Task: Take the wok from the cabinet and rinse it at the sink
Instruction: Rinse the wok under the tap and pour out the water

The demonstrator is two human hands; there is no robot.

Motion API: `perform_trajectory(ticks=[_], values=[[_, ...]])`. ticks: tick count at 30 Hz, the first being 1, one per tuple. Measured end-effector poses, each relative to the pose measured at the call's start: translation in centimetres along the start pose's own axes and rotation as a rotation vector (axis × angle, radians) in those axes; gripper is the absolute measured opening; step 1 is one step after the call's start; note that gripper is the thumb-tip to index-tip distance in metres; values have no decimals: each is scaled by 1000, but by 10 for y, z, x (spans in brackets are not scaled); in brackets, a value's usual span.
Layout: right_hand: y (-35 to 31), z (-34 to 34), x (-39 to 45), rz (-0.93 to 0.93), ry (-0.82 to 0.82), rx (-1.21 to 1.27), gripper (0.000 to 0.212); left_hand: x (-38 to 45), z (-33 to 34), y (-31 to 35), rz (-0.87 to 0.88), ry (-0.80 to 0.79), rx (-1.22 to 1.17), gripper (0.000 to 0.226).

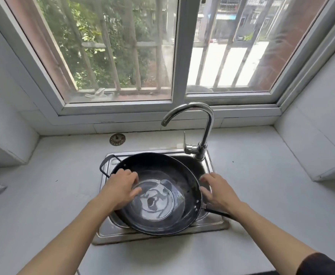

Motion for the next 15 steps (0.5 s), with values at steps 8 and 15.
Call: perform_trajectory(ticks=[8, 15], values=[[-44, -7, 62, 5, 164, 24, 51, 21, 6, -16, 44, 103, -123, 20], [-35, 15, 134, -16, 51, -176, 72, 35, 16, -21, 21, 169, -188, 19]])
Point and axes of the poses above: each hand's wrist, its own x-axis towards the middle knuckle, its own z-axis out of the palm, y = z × x, the point moved 1 cm from there along x, towards the middle knuckle, and after that the axes turned 5 degrees about x, right-handed, at the moved point
